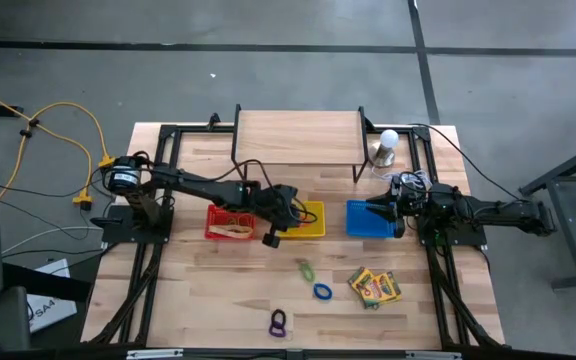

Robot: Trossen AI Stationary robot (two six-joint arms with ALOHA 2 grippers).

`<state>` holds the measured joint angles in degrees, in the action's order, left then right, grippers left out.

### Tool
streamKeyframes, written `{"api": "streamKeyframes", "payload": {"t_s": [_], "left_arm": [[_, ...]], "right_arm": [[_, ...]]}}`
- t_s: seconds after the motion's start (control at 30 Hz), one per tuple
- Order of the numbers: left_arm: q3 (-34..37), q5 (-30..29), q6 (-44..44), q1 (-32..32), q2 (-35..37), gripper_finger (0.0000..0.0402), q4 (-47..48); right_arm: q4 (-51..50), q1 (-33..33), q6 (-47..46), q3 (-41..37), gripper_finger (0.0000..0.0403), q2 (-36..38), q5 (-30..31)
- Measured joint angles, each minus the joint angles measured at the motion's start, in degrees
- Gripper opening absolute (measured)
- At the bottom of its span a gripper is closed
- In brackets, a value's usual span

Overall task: Pick & Place Office Desk Supplies
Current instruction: Put the orange spring keychain into the yellow bin, then put the black spring keychain into the yellow bin

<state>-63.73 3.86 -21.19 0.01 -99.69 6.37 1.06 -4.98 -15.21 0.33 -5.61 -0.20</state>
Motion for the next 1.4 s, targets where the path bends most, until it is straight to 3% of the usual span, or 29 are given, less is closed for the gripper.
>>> {"api": "streamKeyframes", "payload": {"t_s": [0.7,1.03,1.4], "left_arm": [[-0.02,-0.77,-0.28,0.00,-1.39,0.0035,3.26],[0.00,-0.77,-0.22,0.00,-1.39,0.0084,3.73],[0.11,-0.74,-1.66,0.00,-0.39,0.0090,3.61]], "right_arm": [[0.26,0.01,-0.01,-0.01,0.0094,-0.07,0.01],[0.30,-0.01,-0.01,-0.01,0.0094,-0.07,0.01],[0.35,0.01,-0.01,-0.01,0.0094,-0.08,0.01]]}}
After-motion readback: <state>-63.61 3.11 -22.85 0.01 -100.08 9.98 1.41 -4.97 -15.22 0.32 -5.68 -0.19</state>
